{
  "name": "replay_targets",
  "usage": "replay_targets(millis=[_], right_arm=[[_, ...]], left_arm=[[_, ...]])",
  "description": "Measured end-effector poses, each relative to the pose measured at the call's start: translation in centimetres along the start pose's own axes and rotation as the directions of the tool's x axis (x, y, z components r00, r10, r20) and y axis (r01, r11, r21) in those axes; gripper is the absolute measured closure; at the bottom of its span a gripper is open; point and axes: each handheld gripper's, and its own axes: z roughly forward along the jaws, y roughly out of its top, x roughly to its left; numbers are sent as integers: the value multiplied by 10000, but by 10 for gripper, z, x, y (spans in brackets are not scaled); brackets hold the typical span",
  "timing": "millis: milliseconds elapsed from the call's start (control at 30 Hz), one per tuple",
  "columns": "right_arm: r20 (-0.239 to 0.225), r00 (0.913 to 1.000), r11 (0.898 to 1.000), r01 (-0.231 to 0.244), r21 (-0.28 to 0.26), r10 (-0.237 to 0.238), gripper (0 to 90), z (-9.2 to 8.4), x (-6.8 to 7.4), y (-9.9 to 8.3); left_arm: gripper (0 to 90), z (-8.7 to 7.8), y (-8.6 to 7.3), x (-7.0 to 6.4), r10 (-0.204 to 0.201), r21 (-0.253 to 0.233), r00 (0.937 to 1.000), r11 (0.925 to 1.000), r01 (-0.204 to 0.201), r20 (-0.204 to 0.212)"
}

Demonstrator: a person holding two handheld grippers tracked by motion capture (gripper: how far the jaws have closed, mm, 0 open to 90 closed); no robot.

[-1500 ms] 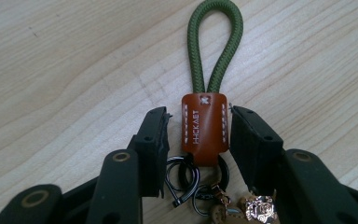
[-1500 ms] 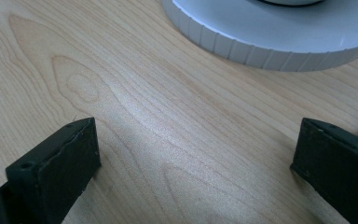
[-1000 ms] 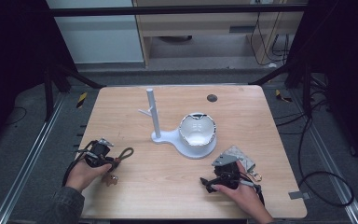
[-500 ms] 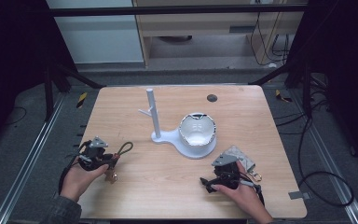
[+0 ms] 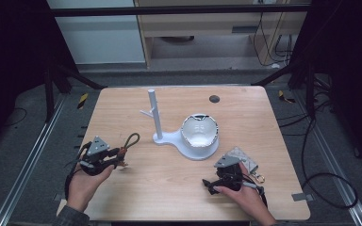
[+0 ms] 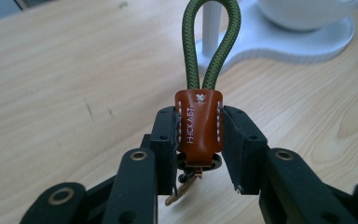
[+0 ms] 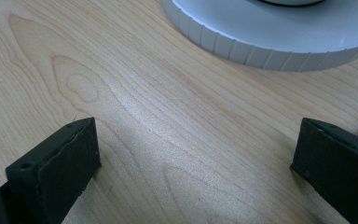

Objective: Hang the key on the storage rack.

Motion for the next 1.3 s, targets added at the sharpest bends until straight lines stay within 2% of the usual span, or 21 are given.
replay_targets(millis=[100, 133, 167, 267, 367, 533, 733, 833, 900, 1133, 1300], right_arm=[[-1, 10000, 10000, -1, -1, 1, 5, 0, 0, 0], [-1, 10000, 10000, -1, -1, 1, 5, 0, 0, 0], [2, 10000, 10000, -13, 4, 13, 5, 0, 0, 0], [6, 10000, 10000, -14, 3, 14, 5, 0, 0, 0], [15, 10000, 10000, -19, 13, 19, 5, 0, 0, 0], [14, 10000, 10000, -10, 1, 10, 5, 0, 0, 0], [17, 10000, 10000, -9, 4, 9, 5, 0, 0, 0], [18, 10000, 10000, -3, 6, 3, 5, 0, 0, 0], [19, 10000, 10000, -6, 6, 6, 5, -1, 0, 0], [15, 10000, 10000, -7, 6, 7, 5, -1, 0, 0], [19, 10000, 10000, -7, 9, 7, 5, -1, 0, 0]], left_arm=[[660, -3, 9, -9, 28, -640, 10000, 9979, -28, -6], [660, -3, 9, -9, 28, -640, 10000, 9979, -28, -6], [660, -5, 14, -14, 96, -903, 10000, 9959, -94, 12], [660, -6, 18, -19, 145, -1093, 9999, 9939, -137, 64], [660, -10, 26, -29, 328, -1495, 9993, 9883, -301, 159], [660, -12, 35, -35, 406, -1735, 9990, 9841, -367, 192], [660, -11, 52, -40, 437, -2160, 9990, 9755, -416, 50], [659, -9, 61, -42, 359, -2490, 9992, 9677, -387, -158], [659, -7, 65, -42, 285, -2604, 9992, 9649, -344, -266], [659, 7, 71, -39, 85, -2633, 9990, 9645, -198, -442], [659, 18, 71, -36, -28, -2488, 9986, 9685, -102, -520]])
